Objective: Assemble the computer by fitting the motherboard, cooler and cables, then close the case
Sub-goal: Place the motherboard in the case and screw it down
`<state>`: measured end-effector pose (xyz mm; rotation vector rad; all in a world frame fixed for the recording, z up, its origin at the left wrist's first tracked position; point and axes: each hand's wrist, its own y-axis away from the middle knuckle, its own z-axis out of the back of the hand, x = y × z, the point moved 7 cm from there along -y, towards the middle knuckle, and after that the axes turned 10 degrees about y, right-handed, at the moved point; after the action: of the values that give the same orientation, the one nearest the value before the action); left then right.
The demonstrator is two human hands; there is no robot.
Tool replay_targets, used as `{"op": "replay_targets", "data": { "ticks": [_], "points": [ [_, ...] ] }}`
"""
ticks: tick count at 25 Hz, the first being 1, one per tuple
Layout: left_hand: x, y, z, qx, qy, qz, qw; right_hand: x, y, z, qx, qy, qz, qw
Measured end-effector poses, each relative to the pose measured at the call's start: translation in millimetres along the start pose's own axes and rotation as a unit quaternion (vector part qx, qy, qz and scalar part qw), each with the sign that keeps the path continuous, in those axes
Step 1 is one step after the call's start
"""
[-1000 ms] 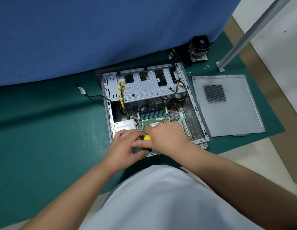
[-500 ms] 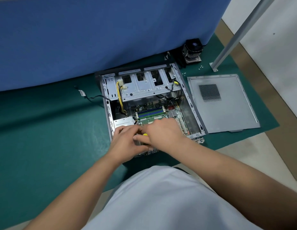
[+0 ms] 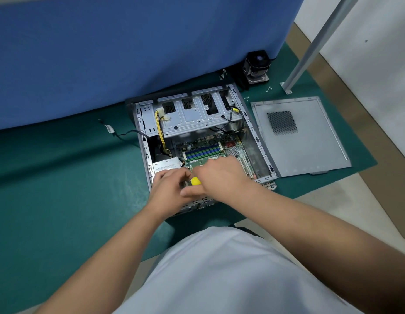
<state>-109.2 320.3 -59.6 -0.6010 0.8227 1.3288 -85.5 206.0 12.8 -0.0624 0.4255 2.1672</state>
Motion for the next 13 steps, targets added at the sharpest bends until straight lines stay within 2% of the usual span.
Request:
{"op": "replay_targets", "data": {
  "ticks": [4, 9, 13],
  "points": [
    [0.6, 1.9, 1.5, 0.030, 0.018, -0.005, 0.999, 0.3, 9.7, 6.6, -0.044, -0.046, 0.072, 0.995],
    [-5.2, 0.8, 1.7, 0.006, 0.005, 0.010, 1.000, 2.3, -1.5, 5.5, -0.022, 0.002, 0.004, 1.000],
    [-5.3, 1.2, 3.8, 0.024, 0.022, -0.014, 0.999, -1.6, 6.5, 6.1, -0.022, -0.029, 0.060, 0.998]
  ]
}}
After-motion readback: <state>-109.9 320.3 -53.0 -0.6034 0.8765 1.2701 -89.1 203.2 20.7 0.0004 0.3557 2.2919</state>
